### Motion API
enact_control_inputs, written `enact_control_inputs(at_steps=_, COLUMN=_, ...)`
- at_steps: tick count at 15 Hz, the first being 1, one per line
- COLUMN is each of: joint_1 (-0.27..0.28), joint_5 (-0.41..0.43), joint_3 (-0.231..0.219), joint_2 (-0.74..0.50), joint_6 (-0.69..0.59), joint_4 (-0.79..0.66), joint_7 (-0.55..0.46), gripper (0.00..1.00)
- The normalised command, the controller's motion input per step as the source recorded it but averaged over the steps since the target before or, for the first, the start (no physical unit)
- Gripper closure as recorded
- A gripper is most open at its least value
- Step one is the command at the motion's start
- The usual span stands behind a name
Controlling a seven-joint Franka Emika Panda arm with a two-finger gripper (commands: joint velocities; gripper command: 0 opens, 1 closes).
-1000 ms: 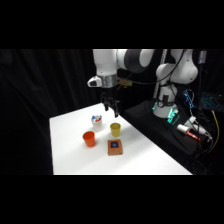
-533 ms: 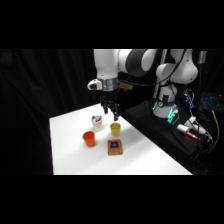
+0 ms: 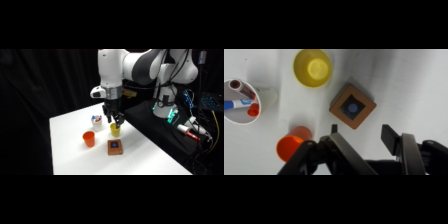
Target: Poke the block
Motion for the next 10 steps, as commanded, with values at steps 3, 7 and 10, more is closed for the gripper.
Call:
enact_control_inputs(at_steps=3, joint_1=0.028, joint_5=0.016, joint_3=0.018, joint_2=0.04, joint_6=0.19, joint_4=-0.03, joint_7=0.06, gripper=0.76)
enact_control_inputs(at_steps=7, joint_1=0.023, joint_5=-0.035, joint_3=0.005, joint_2=0.05, joint_6=0.26, joint_4=-0.05, joint_7=0.09, gripper=1.00)
enact_control_inputs(at_steps=10, joint_1=0.043, joint_5=-0.103, joint_3=-0.004, joint_2=0.10, joint_6=0.25, joint_4=-0.02, joint_7=0.15, gripper=0.99)
